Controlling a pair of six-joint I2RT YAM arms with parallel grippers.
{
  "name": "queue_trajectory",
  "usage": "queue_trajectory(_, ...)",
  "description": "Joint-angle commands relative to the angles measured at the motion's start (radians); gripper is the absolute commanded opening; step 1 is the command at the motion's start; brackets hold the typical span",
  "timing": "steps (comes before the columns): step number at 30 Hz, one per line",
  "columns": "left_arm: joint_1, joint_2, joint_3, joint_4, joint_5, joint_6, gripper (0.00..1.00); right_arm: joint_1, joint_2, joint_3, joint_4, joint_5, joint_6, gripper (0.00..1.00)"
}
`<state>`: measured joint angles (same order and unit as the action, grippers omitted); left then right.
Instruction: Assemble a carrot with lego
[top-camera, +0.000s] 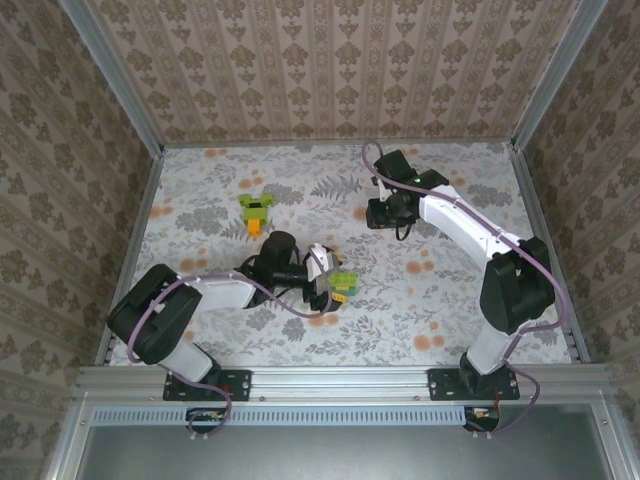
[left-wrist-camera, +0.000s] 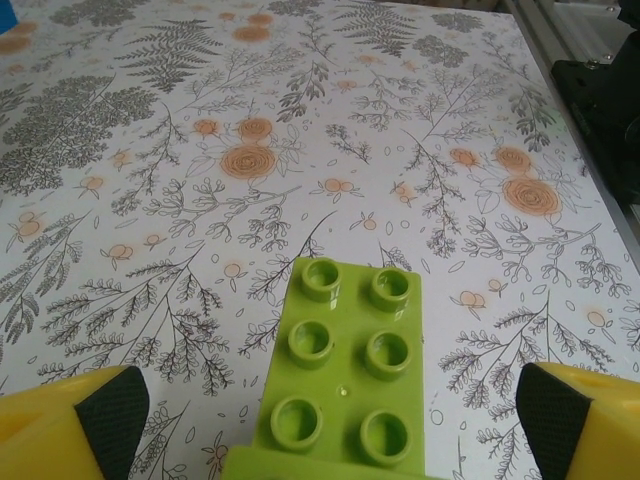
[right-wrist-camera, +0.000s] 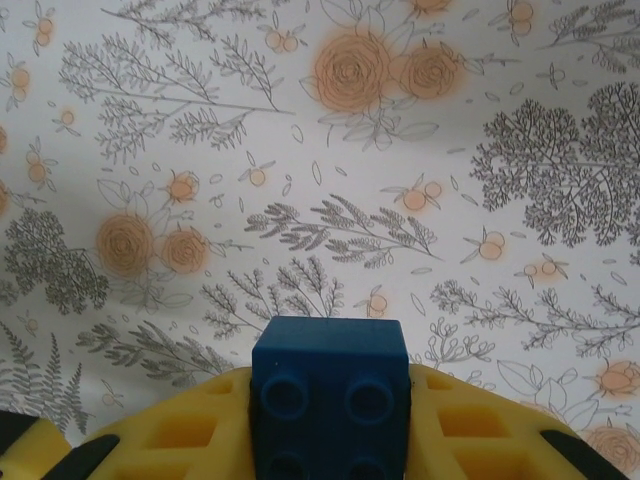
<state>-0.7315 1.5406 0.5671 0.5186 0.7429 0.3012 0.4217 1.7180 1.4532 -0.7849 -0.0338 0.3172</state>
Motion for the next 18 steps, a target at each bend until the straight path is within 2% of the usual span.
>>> queue_trajectory(1,0.001,0.011,0.028,0.001,0.038,0.033,0.95,0.005,-0.054,-0.034,-0.016,-0.008,0.007,0.27)
queue_trajectory(9,0.004,0.033,0.037,0.004,0.064,0.039,0.88,0.005,-0.126,-0.108,-0.025,0.013,0.009,0.27)
queue_trajectory(12,0.006,0.036,0.041,-0.001,0.071,0.039,0.83,0.005,-0.131,-0.123,-0.027,0.015,0.011,0.27)
queue_trajectory(13,0.006,0.036,0.042,-0.005,0.073,0.039,0.78,0.005,-0.132,-0.127,-0.027,0.014,0.012,0.27)
queue_trajectory(16,0.007,0.035,0.046,-0.029,0.077,0.049,0.55,0.007,-0.139,-0.135,-0.025,0.007,0.016,0.27)
queue_trajectory(18,0.007,0.034,0.047,-0.031,0.078,0.050,0.52,0.008,-0.149,-0.141,-0.025,0.000,0.019,0.27)
